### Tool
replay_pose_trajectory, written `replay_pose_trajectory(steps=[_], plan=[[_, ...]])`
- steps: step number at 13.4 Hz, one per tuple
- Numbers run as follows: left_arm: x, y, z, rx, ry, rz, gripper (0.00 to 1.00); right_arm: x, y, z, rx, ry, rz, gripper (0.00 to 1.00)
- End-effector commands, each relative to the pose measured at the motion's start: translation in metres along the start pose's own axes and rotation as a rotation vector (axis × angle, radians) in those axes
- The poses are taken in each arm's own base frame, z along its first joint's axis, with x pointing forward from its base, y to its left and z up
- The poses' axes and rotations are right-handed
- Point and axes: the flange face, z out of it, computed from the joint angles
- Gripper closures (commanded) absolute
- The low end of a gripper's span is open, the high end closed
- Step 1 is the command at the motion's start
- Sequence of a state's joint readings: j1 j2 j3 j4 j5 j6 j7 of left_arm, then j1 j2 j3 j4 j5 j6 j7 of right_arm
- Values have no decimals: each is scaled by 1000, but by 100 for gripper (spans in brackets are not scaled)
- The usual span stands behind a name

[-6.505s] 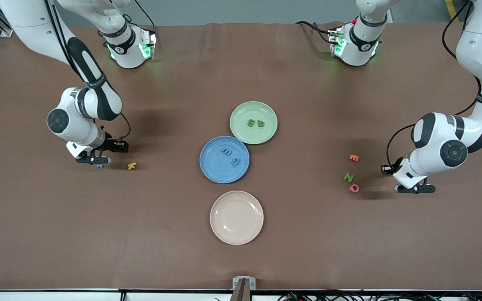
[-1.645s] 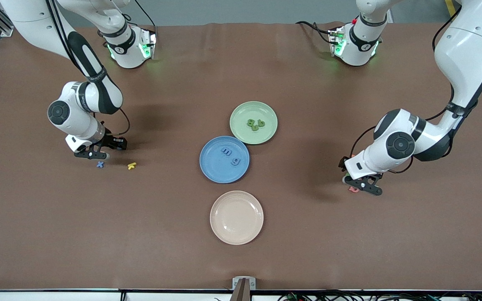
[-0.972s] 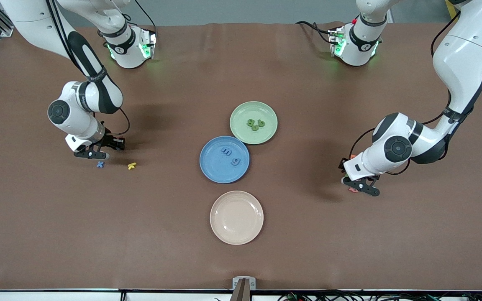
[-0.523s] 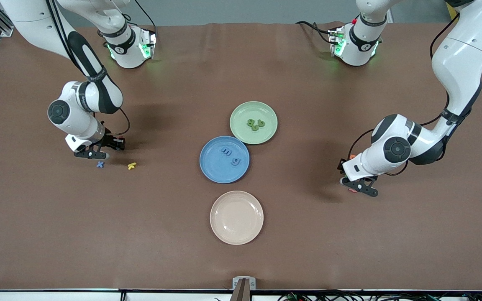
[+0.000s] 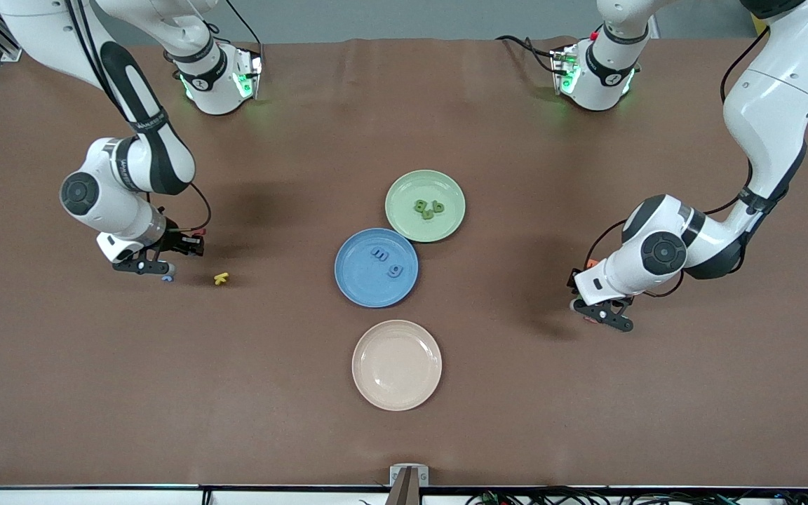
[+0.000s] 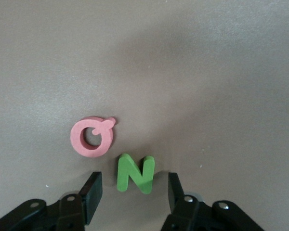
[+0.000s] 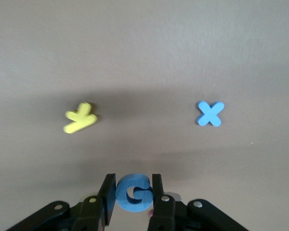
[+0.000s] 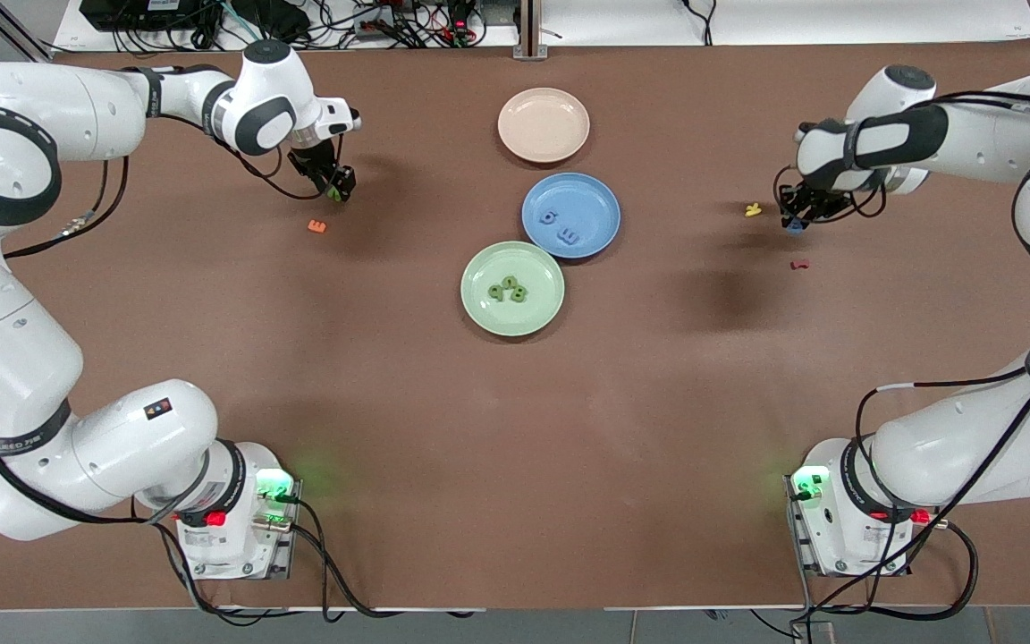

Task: Sort letters by color into matching plates
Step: 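Carry the G to the blue plate while the left gripper lifts green N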

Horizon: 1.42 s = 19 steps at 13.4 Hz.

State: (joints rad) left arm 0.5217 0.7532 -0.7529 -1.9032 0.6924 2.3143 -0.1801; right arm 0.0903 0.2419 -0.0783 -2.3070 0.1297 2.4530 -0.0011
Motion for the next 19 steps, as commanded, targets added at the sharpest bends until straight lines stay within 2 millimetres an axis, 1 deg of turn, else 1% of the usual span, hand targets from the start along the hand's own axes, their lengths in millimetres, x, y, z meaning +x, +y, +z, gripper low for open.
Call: replay_pose_trajectory(steps=[1,3,4,5,6,7,8,9,10,11,12,13,14,15,18,19], plan=[[5,0,2,10,13,2,44,27,-21,-53,0,-37,25,90],[5,1,4,7,12,1,54,48,-49,-96,1,-56,26,90],[5,0,4,7,12,-3,61,55,-63,-109,-1,-65,34,90],[4,0,4,6,11,-4,68,59,-81,-115,-8,-78,46,90],[4,0,4,7,9,-5,78,60,-110,-119,-15,-79,74,90],[3,-1,3,10,7,-7,88,57,-146,-118,-25,-73,101,90],[3,0,0,15,5,-6,94,51,-182,-113,-31,-69,131,90],[3,1,-4,19,7,-5,97,46,-213,-106,-33,-67,160,90],[2,3,-10,25,5,0,98,41,-249,-101,-38,-57,192,90],[2,14,-16,22,-7,10,98,38,-279,-95,-40,-49,214,90],[1,22,-22,27,-26,-3,98,38,-303,-88,-38,-46,228,90],[1,36,-28,31,-52,-33,98,36,-328,-77,-31,-49,240,90],[1,54,-35,32,-72,-58,98,37,-343,-66,-22,-51,239,90],[1,67,-40,31,-80,-95,98,38,-351,-54,-11,-48,236,90],[-1,117,-50,2,-74,-166,98,32,-373,-16,-3,-22,209,89],[-3,135,-51,-14,-80,-207,98,32,-377,-11,3,-16,206,89]])
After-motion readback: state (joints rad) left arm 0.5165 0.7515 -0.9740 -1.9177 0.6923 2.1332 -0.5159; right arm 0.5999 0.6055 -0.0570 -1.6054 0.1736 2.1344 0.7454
